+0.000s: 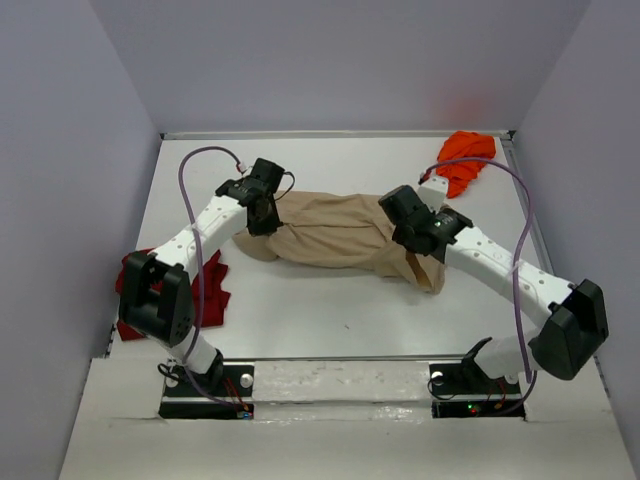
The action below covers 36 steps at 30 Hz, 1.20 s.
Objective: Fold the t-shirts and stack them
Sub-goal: Fold the other side of the tshirt into a rectangle
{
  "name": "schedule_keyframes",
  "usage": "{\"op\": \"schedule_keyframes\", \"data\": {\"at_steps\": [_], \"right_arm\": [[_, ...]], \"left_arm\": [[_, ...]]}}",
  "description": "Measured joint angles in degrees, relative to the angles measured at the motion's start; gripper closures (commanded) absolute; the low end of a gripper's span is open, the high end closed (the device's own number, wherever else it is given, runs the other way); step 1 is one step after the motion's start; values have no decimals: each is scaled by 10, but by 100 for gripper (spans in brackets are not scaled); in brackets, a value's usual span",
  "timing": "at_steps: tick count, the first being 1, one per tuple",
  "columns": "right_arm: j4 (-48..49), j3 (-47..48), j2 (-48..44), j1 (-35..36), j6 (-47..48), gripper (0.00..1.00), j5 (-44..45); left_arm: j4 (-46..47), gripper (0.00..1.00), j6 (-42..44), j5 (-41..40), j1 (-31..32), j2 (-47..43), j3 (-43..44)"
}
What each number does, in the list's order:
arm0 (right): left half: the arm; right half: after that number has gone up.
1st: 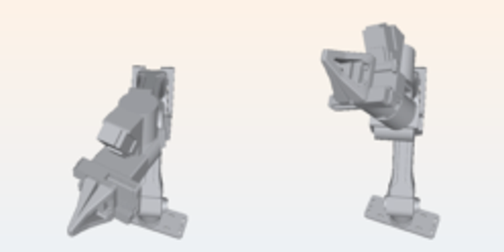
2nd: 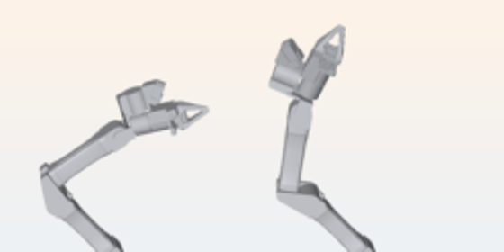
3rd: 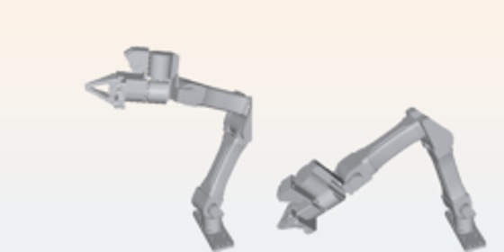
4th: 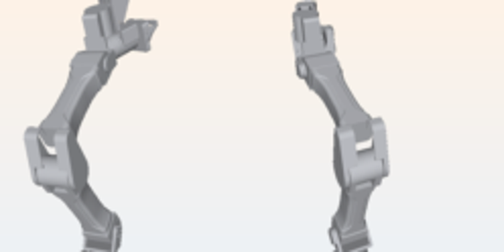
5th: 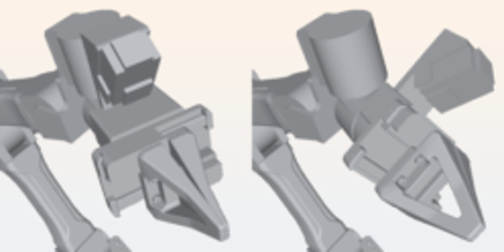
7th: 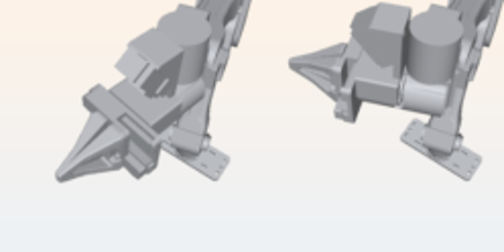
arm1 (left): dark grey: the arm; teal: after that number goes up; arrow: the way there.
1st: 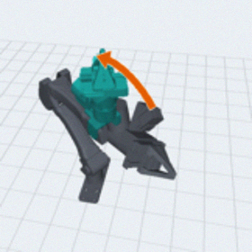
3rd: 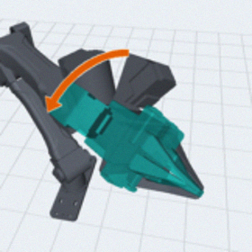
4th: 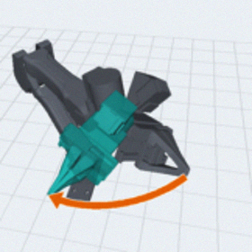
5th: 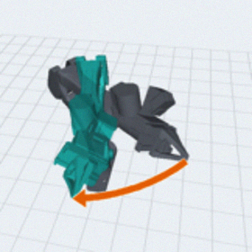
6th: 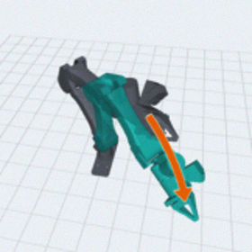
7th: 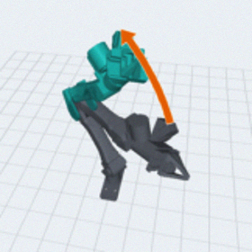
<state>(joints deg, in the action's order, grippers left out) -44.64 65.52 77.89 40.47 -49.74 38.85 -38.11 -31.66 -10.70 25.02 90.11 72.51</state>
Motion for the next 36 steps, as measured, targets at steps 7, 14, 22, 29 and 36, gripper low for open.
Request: {"op": "schedule_keyframes", "data": {"at_steps": [7, 14, 22, 29, 36], "right_arm": [[54, 72, 82, -95, 118, 100, -70], [65, 147, 158, -160, 184, 100, -127], [73, 233, 246, -199, 228, 100, -174], [72, 264, 311, -206, 249, 95, -223], [63, 273, 344, -206, 263, 27, -246]], "left_arm": [[-3, 98, 23, 16, -19, 61, 65], [-7, 98, 40, 30, -45, 134, 136], [-15, 90, 56, 53, -53, 208, 205], [-13, 55, 66, 76, -63, 242, 214], [-13, 19, 72, 81, -74, 246, 214]]}}
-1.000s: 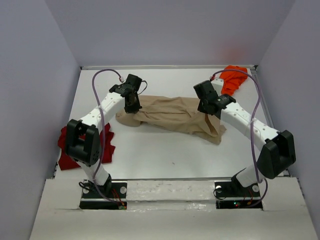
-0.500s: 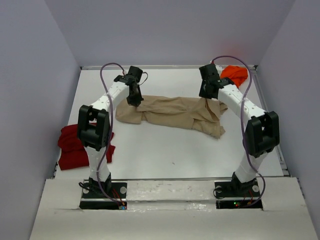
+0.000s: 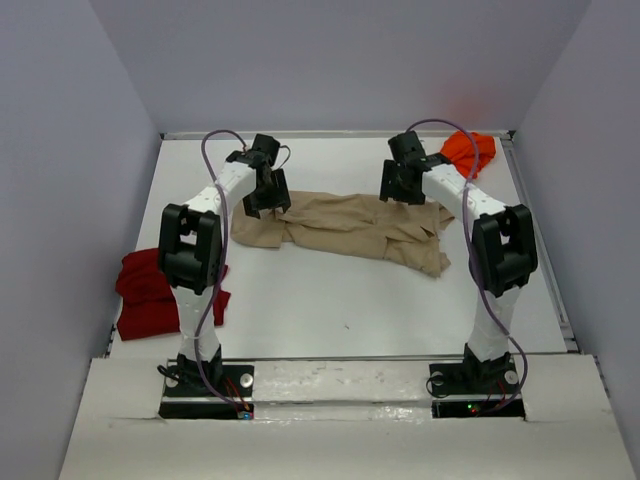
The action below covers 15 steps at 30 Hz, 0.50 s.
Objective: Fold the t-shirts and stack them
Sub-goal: Fold the other side of the tshirt into a rectangle
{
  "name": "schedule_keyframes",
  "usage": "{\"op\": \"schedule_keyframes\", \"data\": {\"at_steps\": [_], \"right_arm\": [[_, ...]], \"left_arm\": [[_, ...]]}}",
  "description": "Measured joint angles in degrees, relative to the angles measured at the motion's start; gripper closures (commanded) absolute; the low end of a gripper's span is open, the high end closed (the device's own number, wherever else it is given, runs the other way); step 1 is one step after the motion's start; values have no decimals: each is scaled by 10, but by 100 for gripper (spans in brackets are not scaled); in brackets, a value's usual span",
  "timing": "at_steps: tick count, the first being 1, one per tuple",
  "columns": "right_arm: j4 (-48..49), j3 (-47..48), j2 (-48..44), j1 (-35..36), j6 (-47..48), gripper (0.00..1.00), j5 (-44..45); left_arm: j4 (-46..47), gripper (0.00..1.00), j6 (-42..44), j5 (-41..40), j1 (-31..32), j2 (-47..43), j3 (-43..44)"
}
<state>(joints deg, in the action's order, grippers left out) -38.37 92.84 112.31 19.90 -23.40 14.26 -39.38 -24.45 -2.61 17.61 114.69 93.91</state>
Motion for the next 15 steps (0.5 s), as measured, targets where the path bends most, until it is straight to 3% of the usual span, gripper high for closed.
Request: {"op": "schedule_keyframes", "data": {"at_steps": [8, 12, 15], "right_arm": [[-2, 55, 4, 0, 28, 27, 13], [-3, 95, -5, 0, 36, 29, -20], [14, 62, -40, 14, 36, 30, -39]], "left_arm": [[-17, 11, 0, -49, 0, -18, 16], [-37, 11, 0, -89, 9, -69, 14], [-35, 14, -7, -125, 35, -132, -20]]}}
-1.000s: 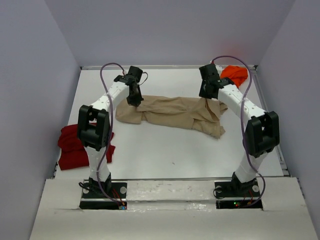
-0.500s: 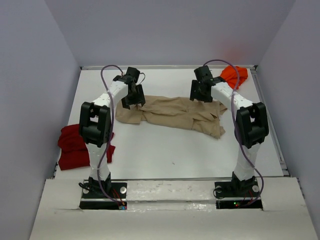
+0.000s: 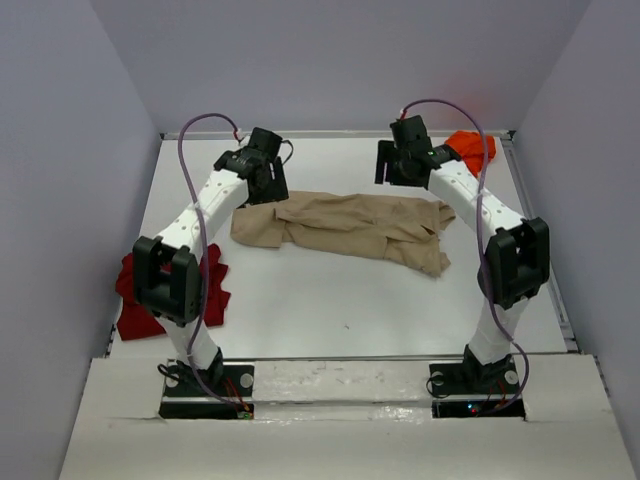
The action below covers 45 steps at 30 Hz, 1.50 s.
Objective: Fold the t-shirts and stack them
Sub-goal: Fold the other side of the tshirt into a rectangle
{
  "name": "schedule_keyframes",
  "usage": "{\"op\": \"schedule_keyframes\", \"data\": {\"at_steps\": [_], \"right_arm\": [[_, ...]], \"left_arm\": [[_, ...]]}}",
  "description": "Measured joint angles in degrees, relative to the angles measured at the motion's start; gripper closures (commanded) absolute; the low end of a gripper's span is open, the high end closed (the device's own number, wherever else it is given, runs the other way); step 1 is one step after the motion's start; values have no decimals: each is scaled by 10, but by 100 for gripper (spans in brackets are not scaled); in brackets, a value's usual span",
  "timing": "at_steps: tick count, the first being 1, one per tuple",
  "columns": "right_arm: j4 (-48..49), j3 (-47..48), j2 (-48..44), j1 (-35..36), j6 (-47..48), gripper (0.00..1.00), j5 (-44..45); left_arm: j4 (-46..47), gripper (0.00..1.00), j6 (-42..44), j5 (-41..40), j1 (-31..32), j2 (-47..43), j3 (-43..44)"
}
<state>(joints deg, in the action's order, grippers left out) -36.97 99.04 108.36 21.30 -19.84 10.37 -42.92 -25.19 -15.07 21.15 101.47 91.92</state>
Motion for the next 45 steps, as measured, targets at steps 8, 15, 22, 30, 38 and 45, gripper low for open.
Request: {"op": "schedule_keyframes", "data": {"at_steps": [8, 15, 22, 30, 38, 45], "right_arm": [[15, -154, -100, 75, -11, 31, -37], [19, -223, -186, 63, -18, 31, -42], [39, -254, -261, 63, -22, 31, -42], [45, -283, -261, 63, -29, 31, -42], [45, -284, -261, 63, -29, 31, -43], [46, -285, -261, 63, -29, 31, -42]], "left_arm": [[5, 37, -71, -63, 118, -140, -163], [9, 39, -119, -105, 143, -37, -224], [1, 40, -145, -166, 160, 50, -204], [8, 41, -142, -187, 164, 75, -162], [12, 41, -127, -193, 164, 114, -101], [15, 41, -113, -189, 162, 161, -70]]}}
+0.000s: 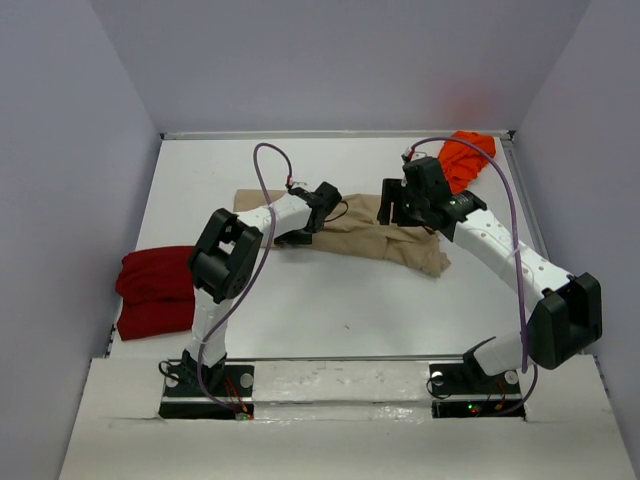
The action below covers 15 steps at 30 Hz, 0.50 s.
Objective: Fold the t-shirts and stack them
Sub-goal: Fold the other side of the tshirt into a rectangle
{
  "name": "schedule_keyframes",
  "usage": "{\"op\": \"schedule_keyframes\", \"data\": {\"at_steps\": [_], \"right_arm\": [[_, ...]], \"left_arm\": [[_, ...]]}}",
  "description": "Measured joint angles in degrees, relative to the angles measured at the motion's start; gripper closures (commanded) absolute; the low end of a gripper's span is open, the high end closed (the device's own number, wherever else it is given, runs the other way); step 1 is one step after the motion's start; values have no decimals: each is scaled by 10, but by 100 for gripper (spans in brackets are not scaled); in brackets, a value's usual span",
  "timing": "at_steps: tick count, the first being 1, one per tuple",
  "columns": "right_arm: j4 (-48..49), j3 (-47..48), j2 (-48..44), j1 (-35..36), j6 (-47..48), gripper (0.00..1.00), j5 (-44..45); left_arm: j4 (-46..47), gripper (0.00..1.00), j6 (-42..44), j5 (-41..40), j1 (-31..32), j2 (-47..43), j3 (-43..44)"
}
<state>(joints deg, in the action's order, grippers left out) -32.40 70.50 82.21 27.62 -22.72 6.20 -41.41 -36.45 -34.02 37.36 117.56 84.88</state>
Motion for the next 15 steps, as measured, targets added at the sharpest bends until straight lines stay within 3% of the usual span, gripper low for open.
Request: {"op": "schedule_keyframes", "data": {"at_steps": [3, 6, 12, 15], "right_arm": [[0, -2, -1, 0, 0, 31, 3], [0, -2, -1, 0, 0, 31, 4], [1, -2, -1, 0, 0, 31, 4], [1, -2, -1, 0, 0, 31, 4]], "left_arm": [[0, 42, 3, 1, -3, 0, 0], [0, 53, 4, 2, -5, 0, 0], [1, 56, 2, 1, -11, 0, -3], [2, 64, 0, 1, -16, -1, -18]]}}
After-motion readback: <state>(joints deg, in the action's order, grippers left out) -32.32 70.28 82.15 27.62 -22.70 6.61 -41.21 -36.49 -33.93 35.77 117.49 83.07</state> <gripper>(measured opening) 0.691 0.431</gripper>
